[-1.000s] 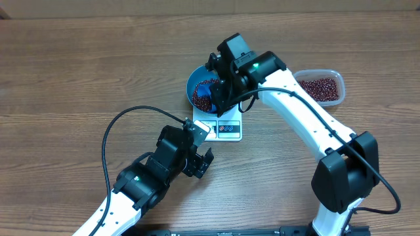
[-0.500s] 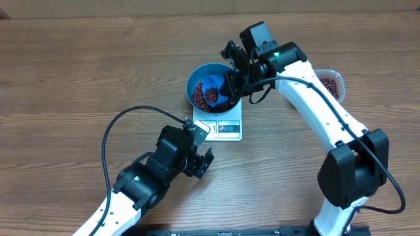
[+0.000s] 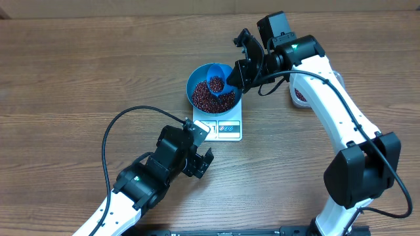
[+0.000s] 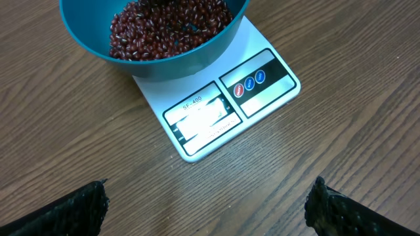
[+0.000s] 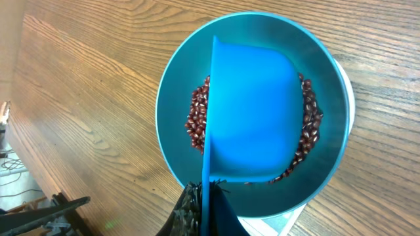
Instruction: Scoop item into bowl and weigh 150g on scale
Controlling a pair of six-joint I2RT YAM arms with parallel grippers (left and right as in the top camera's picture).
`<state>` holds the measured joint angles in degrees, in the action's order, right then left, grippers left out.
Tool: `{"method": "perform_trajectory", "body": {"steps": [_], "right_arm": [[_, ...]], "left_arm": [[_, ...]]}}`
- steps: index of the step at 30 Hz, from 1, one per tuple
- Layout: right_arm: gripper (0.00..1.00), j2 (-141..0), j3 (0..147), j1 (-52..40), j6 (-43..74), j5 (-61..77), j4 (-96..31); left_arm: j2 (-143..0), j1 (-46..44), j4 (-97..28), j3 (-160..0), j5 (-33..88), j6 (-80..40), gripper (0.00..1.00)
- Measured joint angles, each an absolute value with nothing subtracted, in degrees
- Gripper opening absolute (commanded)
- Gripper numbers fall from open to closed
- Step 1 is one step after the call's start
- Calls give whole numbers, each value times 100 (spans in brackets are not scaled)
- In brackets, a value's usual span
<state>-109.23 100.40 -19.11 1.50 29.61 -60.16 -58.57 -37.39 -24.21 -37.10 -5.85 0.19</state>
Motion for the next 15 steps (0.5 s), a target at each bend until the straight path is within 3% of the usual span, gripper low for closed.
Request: {"method": "perform_trajectory", "body": {"steps": [15], "right_arm": [[4, -10392, 10040, -1911, 43, 2561, -6318]], "left_arm": [[-5857, -3739, -2421, -3710, -585, 19, 100]]}}
